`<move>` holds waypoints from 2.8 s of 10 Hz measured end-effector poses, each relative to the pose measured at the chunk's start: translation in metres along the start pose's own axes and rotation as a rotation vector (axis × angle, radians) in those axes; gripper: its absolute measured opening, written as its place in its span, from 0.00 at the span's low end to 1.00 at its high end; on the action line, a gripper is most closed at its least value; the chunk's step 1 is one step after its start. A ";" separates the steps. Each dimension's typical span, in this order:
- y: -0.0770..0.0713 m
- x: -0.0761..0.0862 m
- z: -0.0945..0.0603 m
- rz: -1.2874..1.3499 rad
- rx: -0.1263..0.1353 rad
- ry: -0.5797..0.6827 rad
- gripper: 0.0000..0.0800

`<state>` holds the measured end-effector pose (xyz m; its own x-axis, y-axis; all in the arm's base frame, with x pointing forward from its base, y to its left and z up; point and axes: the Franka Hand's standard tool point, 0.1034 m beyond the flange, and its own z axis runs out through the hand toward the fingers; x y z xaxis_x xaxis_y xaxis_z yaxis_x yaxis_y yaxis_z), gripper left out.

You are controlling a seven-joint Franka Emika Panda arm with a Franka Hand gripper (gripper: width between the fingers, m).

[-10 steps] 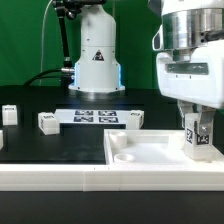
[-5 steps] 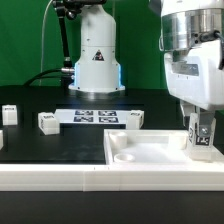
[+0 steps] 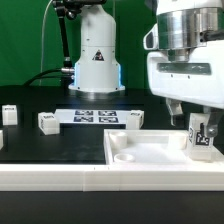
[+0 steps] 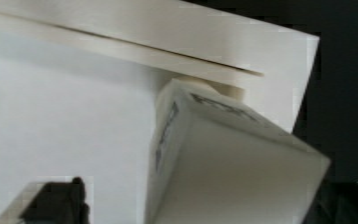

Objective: Assemble one leg

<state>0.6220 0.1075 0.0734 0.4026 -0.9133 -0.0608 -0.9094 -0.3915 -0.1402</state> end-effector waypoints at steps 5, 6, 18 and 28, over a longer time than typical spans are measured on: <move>-0.006 -0.010 -0.003 -0.453 -0.057 0.013 0.81; -0.007 -0.009 -0.005 -0.568 -0.078 0.006 0.81; -0.007 -0.009 -0.005 -0.794 -0.095 -0.005 0.36; -0.006 -0.010 -0.004 -0.075 -0.076 0.023 0.37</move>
Offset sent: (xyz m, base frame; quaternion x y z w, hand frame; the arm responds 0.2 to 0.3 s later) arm 0.0109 0.0079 0.0033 -0.0250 -0.0229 -0.2513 0.9673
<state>0.6232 0.1183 0.0787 0.4683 -0.8831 -0.0302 -0.8824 -0.4656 -0.0679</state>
